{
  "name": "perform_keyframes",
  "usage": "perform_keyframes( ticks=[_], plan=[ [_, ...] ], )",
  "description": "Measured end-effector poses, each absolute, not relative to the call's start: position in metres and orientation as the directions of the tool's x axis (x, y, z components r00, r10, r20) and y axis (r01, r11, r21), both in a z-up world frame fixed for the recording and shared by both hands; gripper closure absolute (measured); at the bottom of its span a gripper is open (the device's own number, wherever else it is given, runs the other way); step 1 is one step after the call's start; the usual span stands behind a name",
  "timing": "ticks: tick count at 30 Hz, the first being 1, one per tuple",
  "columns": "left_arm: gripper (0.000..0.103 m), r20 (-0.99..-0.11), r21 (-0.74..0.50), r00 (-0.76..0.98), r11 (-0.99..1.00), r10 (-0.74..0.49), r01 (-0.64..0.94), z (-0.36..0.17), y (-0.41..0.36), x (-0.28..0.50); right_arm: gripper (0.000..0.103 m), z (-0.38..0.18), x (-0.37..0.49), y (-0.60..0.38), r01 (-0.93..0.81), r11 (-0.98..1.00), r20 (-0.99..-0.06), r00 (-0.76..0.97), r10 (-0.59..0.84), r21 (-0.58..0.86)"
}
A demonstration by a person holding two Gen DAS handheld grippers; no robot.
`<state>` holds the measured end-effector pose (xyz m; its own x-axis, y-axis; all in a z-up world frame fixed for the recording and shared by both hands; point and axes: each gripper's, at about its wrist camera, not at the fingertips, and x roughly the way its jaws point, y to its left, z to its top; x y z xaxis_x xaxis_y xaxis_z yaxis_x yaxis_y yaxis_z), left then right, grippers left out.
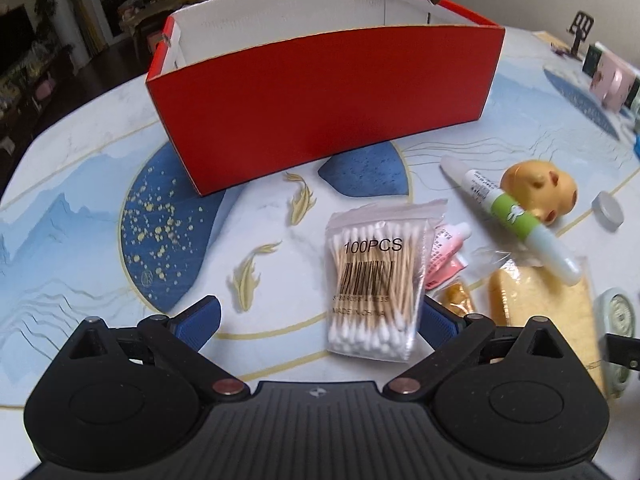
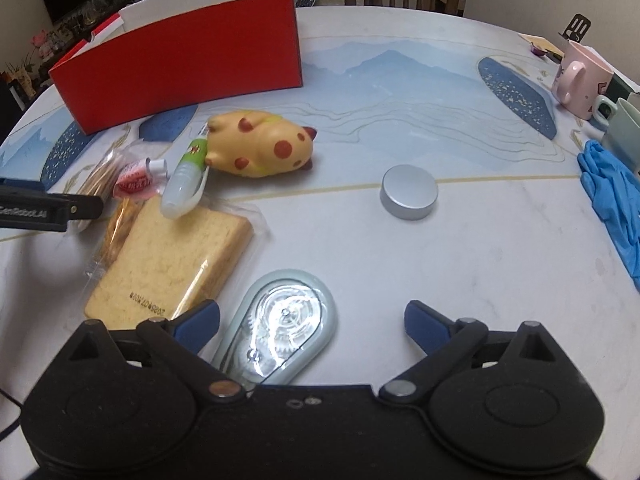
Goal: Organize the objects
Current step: 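Grasp the cotton swab bag with left tool while right tool grasps tape measure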
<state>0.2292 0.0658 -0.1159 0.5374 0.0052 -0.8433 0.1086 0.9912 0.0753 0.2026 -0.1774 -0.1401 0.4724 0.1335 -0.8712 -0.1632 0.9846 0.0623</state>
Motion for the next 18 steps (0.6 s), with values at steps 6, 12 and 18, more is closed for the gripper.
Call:
perform_keyframes(
  ticks=[6, 12, 18],
  plan=[
    [0.001, -0.852, 0.101, 0.523, 0.986, 0.019, 0.129, -0.122, 0.063, 0.238, 0.006, -0.144, 0.202, -0.180, -0.162, 0.985, -0.880, 0.457, 0.129, 0.061],
    [0.001, -0.863, 0.088, 0.504, 0.987, 0.008, 0.135, -0.126, 0.065, 0.244, 0.010, -0.144, 0.196, -0.182, -0.199, 0.979, -0.880, 0.458, 0.127, 0.038],
    [0.003, -0.874, 0.018, 0.486, 0.995, -0.029, 0.093, -0.134, 0.072, 0.241, 0.022, -0.142, 0.191, -0.186, -0.227, 0.974, -0.876, 0.468, 0.119, 0.011]
  ],
)
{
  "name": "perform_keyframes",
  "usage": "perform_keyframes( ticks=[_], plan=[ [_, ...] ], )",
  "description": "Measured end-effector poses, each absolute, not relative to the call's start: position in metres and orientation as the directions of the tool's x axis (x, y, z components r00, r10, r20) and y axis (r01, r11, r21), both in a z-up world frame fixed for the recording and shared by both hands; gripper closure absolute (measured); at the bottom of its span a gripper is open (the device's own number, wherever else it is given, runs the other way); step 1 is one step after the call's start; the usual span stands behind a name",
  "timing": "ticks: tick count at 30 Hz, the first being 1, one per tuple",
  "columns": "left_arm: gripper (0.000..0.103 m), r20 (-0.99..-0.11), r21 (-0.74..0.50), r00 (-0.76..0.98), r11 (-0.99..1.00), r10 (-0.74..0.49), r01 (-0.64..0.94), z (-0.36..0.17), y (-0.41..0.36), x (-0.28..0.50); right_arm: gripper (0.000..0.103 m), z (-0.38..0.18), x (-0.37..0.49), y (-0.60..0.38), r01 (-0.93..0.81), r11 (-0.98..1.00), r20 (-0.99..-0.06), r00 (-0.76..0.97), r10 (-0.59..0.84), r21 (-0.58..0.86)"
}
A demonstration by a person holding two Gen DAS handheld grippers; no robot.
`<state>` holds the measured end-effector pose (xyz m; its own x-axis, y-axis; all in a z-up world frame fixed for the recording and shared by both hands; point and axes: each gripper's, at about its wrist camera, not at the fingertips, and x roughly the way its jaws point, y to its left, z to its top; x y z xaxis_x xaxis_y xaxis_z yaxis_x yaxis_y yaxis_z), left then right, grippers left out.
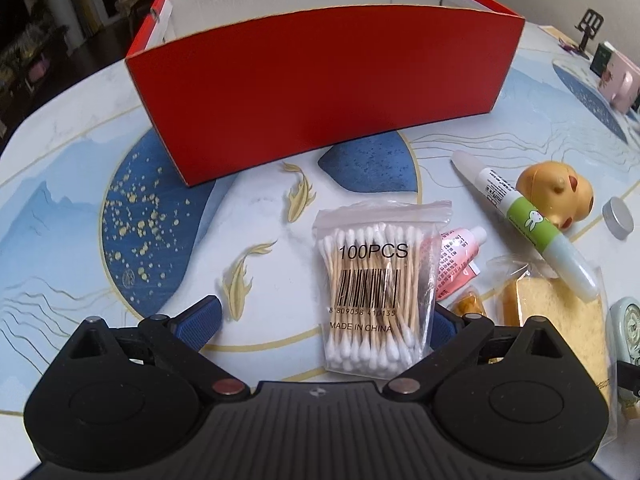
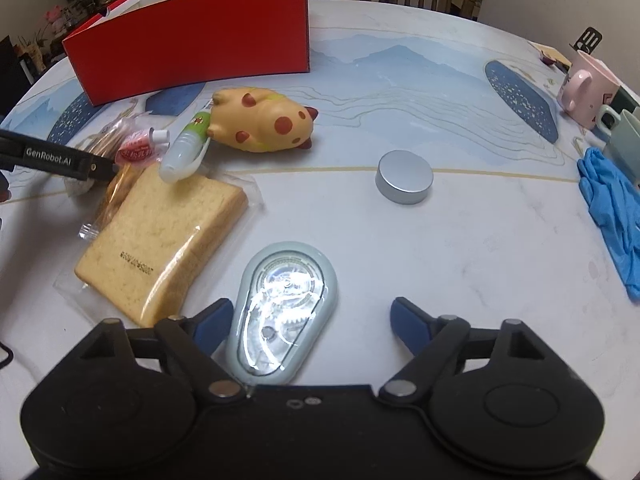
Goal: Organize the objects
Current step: 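Grasp the cotton swab bag with left tool while right tool grasps tape measure, then carry the swab bag and tape measure with both tools into the red box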
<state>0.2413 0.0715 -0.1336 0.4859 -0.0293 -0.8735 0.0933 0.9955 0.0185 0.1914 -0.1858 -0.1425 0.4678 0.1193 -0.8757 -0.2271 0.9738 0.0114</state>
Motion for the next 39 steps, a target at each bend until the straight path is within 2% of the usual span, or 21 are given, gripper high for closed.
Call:
perform_keyframes(
  ticks=[2, 5, 7, 8, 10, 13, 31, 39],
  plan=[
    [0.007, -0.872, -0.002, 0.486, 0.996, -0.046, 0.092, -0.135, 0.072, 0.239, 0.026, -0.142, 0.189, -0.187, -0.229, 0.973, -0.872, 0.474, 0.118, 0.007],
    [0.019, -0.867, -0.002, 0.496, 0.995, -0.053, 0.103, -0.135, 0.069, 0.235, 0.031, -0.141, 0.187, -0.188, -0.236, 0.972, -0.868, 0.482, 0.120, 0.003],
    [0.036, -0.863, -0.004, 0.502, 0.993, -0.064, 0.120, -0.131, 0.067, 0.235, 0.035, -0.140, 0.186, -0.189, -0.239, 0.971, -0.866, 0.485, 0.123, 0.004],
    [0.041, -0.861, -0.006, 0.503, 0.992, -0.069, 0.127, -0.130, 0.067, 0.235, 0.038, -0.140, 0.186, -0.189, -0.241, 0.971, -0.865, 0.487, 0.124, 0.004],
    [0.063, -0.858, -0.011, 0.508, 0.991, -0.077, 0.133, -0.126, 0.067, 0.235, 0.044, -0.139, 0.186, -0.189, -0.244, 0.970, -0.862, 0.490, 0.128, 0.006],
    [0.068, -0.857, -0.033, 0.507, 0.991, -0.094, 0.127, -0.124, 0.068, 0.235, 0.054, -0.137, 0.187, -0.189, -0.248, 0.969, -0.860, 0.493, 0.134, 0.009],
    [0.070, -0.840, -0.050, 0.539, 0.998, -0.063, 0.039, -0.100, 0.068, 0.211, 0.056, -0.114, 0.190, -0.198, -0.306, 0.945, -0.832, 0.489, 0.263, 0.118],
    [0.070, -0.820, -0.066, 0.563, 0.994, -0.101, 0.081, -0.075, 0.060, 0.191, 0.056, -0.081, 0.201, -0.184, -0.342, 0.929, -0.794, 0.521, 0.313, 0.141]
  ],
)
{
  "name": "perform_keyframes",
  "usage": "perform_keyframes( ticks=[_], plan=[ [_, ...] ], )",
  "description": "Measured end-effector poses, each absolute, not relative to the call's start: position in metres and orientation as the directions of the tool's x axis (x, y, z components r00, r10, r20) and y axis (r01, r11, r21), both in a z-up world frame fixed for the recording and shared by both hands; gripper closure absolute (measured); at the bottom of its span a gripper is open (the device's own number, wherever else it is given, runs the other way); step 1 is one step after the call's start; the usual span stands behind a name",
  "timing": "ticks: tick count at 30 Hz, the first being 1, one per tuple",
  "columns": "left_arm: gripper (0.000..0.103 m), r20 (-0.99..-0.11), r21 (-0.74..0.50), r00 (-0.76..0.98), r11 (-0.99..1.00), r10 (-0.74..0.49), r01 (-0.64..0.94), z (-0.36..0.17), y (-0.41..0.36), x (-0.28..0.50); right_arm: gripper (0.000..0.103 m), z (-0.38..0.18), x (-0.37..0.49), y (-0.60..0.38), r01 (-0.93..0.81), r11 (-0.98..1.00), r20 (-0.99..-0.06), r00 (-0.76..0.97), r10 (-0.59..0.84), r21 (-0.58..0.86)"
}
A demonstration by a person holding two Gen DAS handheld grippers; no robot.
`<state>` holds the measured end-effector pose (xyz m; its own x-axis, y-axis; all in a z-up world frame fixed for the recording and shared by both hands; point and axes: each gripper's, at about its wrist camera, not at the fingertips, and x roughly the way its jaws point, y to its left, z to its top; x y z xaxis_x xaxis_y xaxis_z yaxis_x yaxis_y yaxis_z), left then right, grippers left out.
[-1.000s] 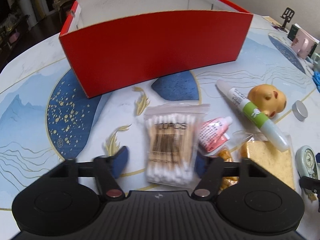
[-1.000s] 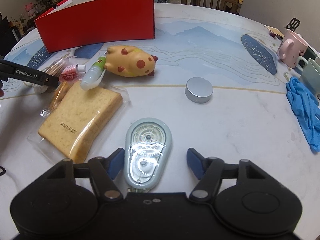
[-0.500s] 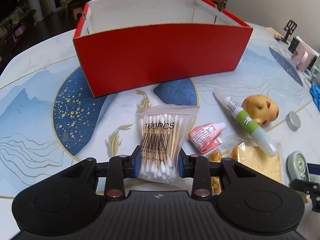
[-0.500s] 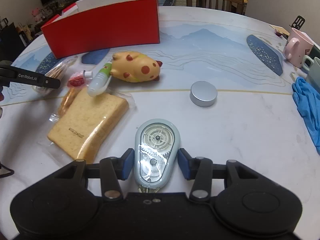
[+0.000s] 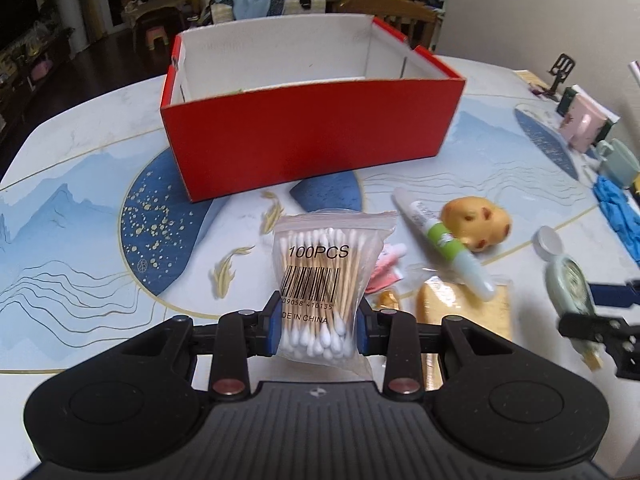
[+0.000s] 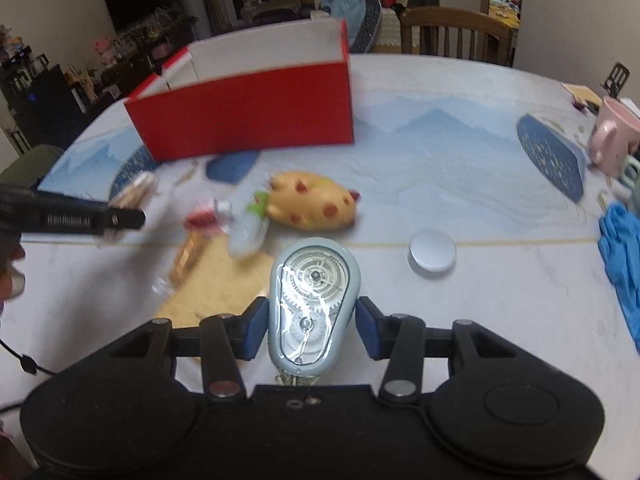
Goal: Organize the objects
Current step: 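Carry the swab bag and tape measure with both tools into the red box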
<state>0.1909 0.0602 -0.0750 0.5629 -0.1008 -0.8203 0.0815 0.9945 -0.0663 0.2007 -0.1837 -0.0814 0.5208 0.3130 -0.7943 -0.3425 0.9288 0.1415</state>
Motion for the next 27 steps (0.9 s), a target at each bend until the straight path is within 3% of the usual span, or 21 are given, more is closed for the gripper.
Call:
perform_keyframes(
  ticks=[15, 27],
  plan=[
    [0.070, -0.797, -0.197, 0.561, 0.975, -0.223, 0.107, -0.024, 0.069, 0.204, 0.056, -0.011, 0.253, -0.135, -0.418, 0.892, -0.733, 0.549, 0.401, 0.175],
    [0.070, -0.750, -0.184, 0.626, 0.976, -0.215, 0.115, 0.011, 0.092, 0.258, 0.056, 0.015, 0.314, -0.096, -0.456, 0.884, -0.712, 0.587, 0.385, 0.101]
  ],
)
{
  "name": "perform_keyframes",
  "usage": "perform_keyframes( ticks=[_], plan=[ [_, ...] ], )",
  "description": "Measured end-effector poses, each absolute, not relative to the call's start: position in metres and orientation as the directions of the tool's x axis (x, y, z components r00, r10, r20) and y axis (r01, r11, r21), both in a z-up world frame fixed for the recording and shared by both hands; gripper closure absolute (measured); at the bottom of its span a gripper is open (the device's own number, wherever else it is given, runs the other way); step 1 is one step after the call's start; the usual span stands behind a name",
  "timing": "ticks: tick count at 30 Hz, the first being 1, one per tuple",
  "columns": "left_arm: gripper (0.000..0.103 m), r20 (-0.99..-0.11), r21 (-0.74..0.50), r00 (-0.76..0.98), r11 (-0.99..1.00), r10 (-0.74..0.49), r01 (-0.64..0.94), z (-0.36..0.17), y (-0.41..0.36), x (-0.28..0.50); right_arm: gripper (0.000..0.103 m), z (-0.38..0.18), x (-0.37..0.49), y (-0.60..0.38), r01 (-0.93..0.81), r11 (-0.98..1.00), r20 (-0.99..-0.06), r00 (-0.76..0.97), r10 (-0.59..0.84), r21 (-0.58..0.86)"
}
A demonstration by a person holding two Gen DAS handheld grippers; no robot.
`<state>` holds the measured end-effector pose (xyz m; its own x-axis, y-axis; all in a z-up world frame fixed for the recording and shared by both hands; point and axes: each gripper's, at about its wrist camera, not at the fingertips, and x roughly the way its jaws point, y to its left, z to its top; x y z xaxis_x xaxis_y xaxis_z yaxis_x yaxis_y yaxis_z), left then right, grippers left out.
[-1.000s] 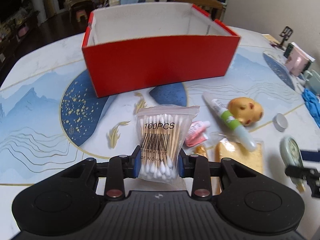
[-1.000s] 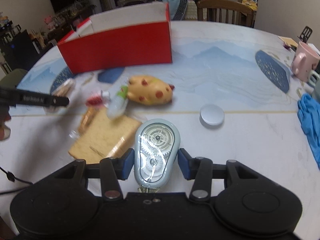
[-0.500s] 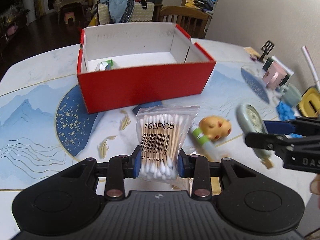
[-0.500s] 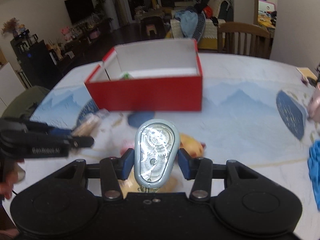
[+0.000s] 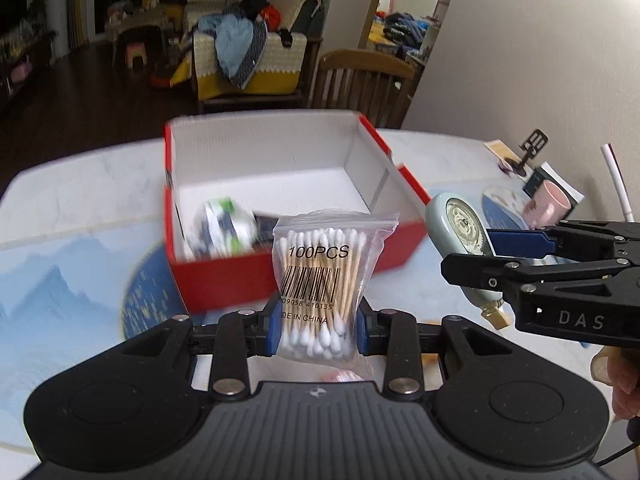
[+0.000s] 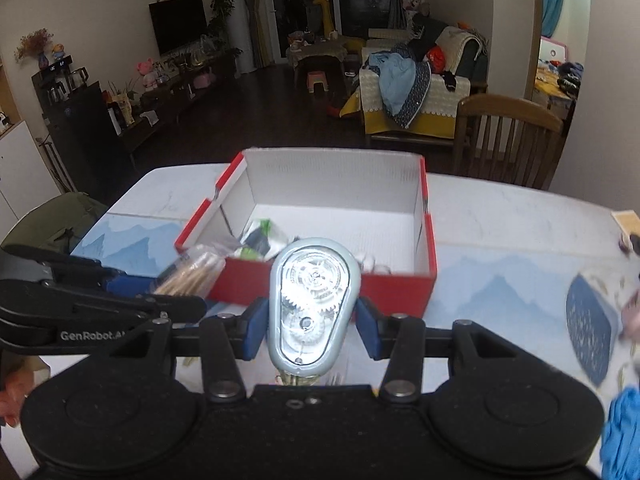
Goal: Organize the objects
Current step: 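Carry the swab bag and tape measure with both tools into the red box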
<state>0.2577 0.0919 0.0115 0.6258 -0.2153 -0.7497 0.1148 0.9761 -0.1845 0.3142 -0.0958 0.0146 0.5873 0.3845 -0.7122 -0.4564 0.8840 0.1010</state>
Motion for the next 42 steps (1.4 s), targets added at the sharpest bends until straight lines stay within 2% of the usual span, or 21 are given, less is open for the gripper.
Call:
perform_keyframes(
  ticks=[10, 24, 42],
  plan=[
    [0.070, -0.746, -0.104, 0.651, 0.989, -0.144, 0.101, 0.020, 0.114, 0.324, 0.056, 0.009, 0.374, -0.070, -0.430, 0.901, -0.721, 0.608, 0.332, 0.053],
    [0.070, -0.798, 0.014, 0.601, 0.996, -0.042, 0.088, -0.016, 0.114, 0.419, 0.056, -0.043, 0.435, -0.043, -0.396, 0.918, -0.783, 0.572, 0.243, -0.004],
    [0.070, -0.871, 0.025, 0.490, 0.993, -0.035, 0.115, -0.072, 0.097, 0.465, 0.057, -0.098, 0.456, -0.023, -0.432, 0.902, -0.851, 0.480, 0.213, -0.018]
  ],
)
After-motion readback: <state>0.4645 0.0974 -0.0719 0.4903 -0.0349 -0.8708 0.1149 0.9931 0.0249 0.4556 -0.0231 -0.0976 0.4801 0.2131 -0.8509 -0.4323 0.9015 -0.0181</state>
